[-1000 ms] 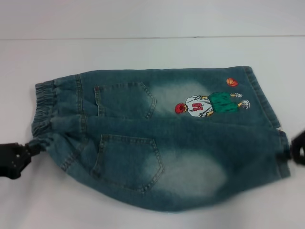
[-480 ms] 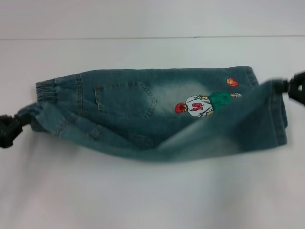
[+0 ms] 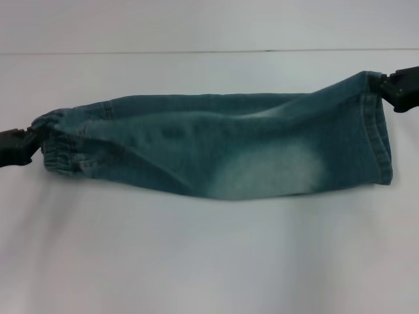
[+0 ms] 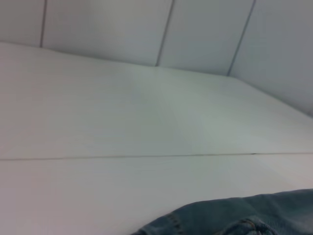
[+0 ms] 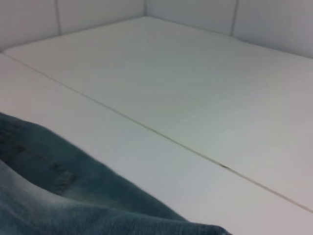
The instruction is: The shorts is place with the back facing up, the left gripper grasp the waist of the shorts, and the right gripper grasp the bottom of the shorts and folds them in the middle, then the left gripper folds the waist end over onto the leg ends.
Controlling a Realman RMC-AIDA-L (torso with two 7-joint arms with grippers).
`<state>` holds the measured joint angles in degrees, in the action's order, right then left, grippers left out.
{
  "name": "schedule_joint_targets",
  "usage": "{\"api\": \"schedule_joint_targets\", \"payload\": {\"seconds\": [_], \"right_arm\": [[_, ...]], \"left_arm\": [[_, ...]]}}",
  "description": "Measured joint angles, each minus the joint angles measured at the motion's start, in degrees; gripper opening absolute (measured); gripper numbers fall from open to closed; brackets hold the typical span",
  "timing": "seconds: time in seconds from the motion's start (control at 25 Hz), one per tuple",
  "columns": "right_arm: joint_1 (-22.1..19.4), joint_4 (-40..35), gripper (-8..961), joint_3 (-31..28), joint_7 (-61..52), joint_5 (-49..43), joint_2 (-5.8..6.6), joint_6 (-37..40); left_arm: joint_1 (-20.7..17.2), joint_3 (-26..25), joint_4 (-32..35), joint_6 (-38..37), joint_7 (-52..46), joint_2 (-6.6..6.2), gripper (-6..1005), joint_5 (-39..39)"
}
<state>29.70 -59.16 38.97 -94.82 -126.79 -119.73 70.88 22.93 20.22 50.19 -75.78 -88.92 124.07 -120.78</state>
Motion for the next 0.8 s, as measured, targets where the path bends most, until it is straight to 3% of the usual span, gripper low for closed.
{"api": "schedule_joint_targets", "payload": {"seconds": [0.4,0.8], "right_arm": [[2.4,7.5,25,5.0,0.6,0.2,0.03,-15.3],[4.7,11.0,25,10.5,0.5,0.1,0.03,-22.5]], "left_arm": [[1.4,10.2,-0.5,12.1,-5.5,-0.02,54,-0.2],[3.2,15.6,-0.5,17.8,-7.4,-0.23,56,-0.8]]}}
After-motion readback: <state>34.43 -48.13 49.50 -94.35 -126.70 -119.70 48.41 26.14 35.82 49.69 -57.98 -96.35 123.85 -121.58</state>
